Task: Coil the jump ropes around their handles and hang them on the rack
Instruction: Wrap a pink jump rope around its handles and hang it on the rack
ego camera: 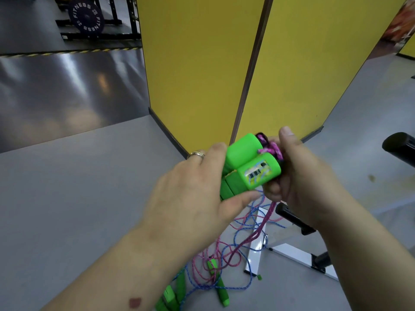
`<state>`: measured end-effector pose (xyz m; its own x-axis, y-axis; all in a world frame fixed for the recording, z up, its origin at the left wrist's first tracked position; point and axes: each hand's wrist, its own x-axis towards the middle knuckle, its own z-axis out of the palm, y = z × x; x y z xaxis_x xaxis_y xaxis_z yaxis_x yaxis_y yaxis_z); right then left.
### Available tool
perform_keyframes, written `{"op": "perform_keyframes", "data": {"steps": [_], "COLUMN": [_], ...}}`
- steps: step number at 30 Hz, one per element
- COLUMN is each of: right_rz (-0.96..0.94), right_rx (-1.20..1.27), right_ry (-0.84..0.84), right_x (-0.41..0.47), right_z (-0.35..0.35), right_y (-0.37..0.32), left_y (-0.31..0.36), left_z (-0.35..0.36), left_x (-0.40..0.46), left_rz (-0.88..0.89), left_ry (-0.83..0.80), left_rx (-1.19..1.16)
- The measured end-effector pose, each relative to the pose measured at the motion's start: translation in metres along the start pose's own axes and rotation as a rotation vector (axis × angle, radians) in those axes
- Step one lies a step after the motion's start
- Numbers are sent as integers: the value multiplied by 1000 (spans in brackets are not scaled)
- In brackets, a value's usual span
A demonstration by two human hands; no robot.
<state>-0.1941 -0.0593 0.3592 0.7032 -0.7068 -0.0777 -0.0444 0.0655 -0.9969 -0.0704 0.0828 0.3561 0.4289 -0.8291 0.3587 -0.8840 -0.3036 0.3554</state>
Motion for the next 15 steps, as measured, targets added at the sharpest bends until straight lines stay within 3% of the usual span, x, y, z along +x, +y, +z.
{"op": "perform_keyframes", "data": {"steps": [2,5,7,11,15], "right_rz": [-56,-301,-300,-228,-176], "right_rx": [-105,-797,-1052,-1356,-1337], "right_ry": [19,76,14,-173,-279], "right_x": [0,-3,-7,-16,-25], "right_z": [-3,-2,5,21,22], "right_y": [4,15,18,4,-17], "left_y": [-4,-16,-24,-35,-39], "left_z": [-9,-11,-6,1,3], "left_x": [4,11,12,11,8], "left_rz": [-113,-242,-270,-316,-240], "left_ry": [-67,-135,-155,-257,-327], "left_rx": [-196,-459,-485,-278,50]}}
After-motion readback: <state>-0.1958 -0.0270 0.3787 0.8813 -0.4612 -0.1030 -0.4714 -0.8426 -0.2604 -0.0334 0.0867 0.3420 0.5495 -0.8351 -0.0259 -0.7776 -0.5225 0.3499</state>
